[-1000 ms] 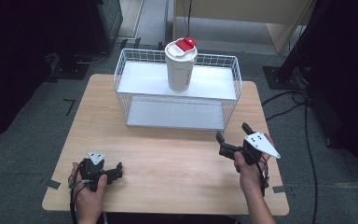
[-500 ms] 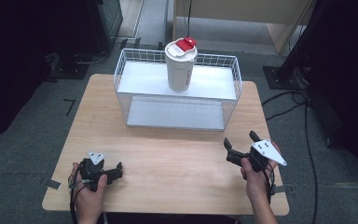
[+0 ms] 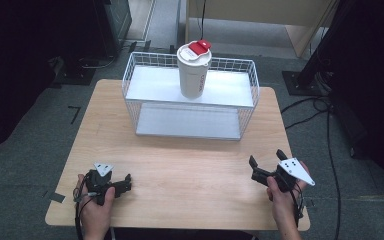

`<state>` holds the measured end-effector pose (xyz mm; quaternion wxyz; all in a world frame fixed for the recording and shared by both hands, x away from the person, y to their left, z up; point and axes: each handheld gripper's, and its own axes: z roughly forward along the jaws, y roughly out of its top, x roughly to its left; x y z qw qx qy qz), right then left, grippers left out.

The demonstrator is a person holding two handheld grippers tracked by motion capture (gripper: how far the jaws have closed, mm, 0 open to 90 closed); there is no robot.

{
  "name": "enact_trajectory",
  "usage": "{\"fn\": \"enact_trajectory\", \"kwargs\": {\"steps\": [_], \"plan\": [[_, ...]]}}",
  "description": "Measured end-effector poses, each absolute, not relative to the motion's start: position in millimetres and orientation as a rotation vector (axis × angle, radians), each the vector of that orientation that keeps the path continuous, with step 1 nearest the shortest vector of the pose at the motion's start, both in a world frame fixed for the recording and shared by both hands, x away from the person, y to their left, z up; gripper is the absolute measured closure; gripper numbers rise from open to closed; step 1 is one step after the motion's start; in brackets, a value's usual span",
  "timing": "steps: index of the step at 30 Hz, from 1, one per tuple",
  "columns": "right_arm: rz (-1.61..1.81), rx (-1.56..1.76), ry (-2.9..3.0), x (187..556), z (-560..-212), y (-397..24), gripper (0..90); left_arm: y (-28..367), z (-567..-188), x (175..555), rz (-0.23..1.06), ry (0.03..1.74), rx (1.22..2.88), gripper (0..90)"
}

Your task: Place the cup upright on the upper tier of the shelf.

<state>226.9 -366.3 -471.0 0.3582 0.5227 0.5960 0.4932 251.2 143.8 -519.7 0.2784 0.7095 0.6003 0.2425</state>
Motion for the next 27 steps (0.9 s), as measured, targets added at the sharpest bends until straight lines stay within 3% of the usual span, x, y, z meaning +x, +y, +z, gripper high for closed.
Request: {"fn": "enact_trajectory", "kwargs": {"steps": [27], "plan": [[1.117, 1.446, 1.569, 200, -501, -406, 0.0, 144, -520, 251, 0.651, 1.611, 1.903, 0.0]]}}
